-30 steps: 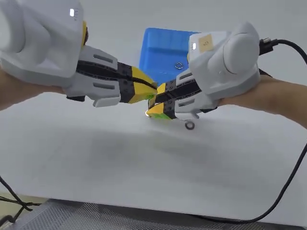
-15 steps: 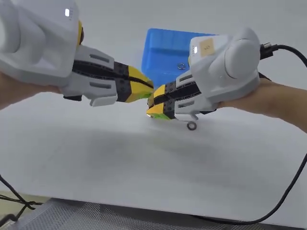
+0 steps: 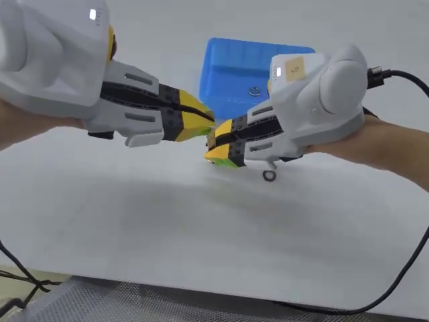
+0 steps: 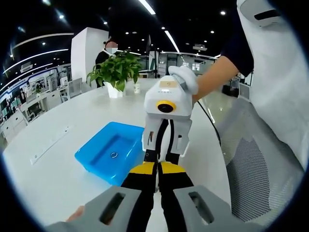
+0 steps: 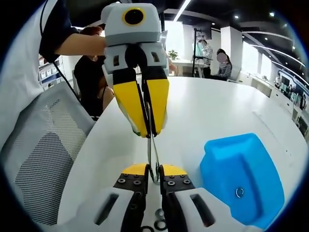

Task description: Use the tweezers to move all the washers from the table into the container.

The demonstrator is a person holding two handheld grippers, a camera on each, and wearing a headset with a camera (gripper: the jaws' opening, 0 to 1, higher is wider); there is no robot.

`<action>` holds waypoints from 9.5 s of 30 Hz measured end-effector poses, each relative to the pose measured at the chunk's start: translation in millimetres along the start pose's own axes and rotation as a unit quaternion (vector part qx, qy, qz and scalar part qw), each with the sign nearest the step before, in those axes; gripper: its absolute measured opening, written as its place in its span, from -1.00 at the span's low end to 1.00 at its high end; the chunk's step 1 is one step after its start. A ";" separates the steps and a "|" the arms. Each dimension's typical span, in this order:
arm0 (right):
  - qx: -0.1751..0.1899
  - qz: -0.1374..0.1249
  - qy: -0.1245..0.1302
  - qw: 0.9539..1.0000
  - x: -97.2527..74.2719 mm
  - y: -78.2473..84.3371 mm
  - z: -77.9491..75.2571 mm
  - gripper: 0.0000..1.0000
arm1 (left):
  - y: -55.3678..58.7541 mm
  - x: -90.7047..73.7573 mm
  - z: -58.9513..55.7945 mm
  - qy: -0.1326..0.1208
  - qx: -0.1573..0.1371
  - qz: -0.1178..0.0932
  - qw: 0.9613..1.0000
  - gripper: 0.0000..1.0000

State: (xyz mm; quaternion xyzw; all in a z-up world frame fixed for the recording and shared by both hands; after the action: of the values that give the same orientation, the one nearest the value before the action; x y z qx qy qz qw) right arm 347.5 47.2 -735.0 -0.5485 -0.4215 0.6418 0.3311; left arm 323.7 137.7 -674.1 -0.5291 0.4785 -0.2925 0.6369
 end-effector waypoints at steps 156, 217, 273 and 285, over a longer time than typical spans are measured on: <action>-0.021 -0.005 0.082 0.996 -23.0 5.7 -115.8 -0.81 | 14.6 -40.6 13.1 -0.131 -0.075 0.007 0.989 0.60; -0.035 0.006 0.080 0.996 -25.1 4.1 -111.4 -0.77 | -16.2 52.9 102.9 -0.013 0.006 -0.013 1.000 -0.88; -0.002 -0.035 0.173 0.984 -100.0 -12.4 -62.9 -0.06 | -76.8 19.9 62.7 -0.031 0.071 -0.033 0.996 -0.89; 0.024 -0.021 0.179 0.983 -118.9 7.1 -18.2 0.08 | -75.2 23.5 20.5 -0.006 0.075 -0.028 0.997 -0.89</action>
State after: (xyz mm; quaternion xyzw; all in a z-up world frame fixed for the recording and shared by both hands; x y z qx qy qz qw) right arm 386.9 -58.1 -691.7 -0.6373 -0.3515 0.5361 0.4278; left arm 361.3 104.9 -609.8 -0.4946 0.4367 -0.3420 0.6691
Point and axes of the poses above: the centre of the closed fingertips' face, and the gripper's own axes: x roughly forward along the fingers, z roughly to its left, y roughly out of its underside, the point moved 7 cm from there along -x, roughly backward along the fingers, and after that the axes turned 9 degrees about -z, right-handed, at the moved point
